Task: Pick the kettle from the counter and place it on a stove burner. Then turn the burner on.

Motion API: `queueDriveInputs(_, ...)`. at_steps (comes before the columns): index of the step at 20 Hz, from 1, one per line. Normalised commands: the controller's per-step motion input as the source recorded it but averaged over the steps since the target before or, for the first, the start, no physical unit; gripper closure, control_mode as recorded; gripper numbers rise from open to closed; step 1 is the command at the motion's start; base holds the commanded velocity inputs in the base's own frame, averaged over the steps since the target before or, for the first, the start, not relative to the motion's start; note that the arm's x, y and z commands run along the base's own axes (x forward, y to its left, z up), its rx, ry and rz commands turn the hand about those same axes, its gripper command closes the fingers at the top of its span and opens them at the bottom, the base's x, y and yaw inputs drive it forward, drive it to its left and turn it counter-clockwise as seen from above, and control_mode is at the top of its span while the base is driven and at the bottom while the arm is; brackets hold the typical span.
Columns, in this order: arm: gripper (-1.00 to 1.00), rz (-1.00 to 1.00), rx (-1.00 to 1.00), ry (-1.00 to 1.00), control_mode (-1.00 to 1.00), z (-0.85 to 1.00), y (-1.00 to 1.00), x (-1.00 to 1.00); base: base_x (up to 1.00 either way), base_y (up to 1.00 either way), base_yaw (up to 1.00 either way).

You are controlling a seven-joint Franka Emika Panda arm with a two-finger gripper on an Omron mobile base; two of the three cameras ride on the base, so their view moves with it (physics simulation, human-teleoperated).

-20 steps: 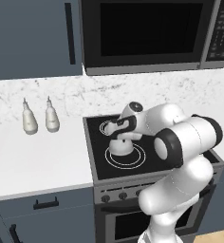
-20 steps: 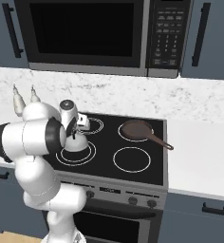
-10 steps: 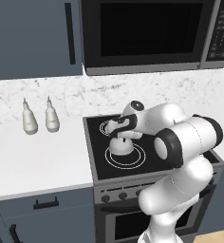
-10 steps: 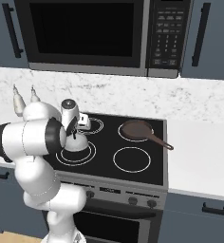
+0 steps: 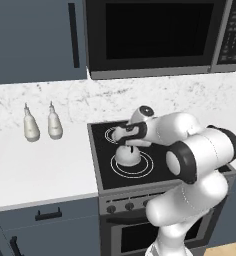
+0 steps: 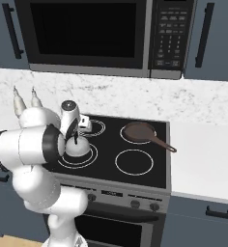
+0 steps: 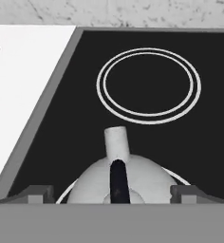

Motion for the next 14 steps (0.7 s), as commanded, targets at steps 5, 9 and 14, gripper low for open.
queueDriveInputs(5,-1.00,0.00,0.00,-0.11,-1.00,0.48,0.00,-0.77,0.00,0.00,0.00)
queueDriveInputs(9,-1.00,0.00,0.00,-0.25,-1.00,0.66,0.00,-1.00,0.00,0.00,0.00)
queueDriveInputs(14,-1.00,0.00,0.00,-0.28,-1.00,0.51,0.09,-1.00,0.00,0.00,0.00)
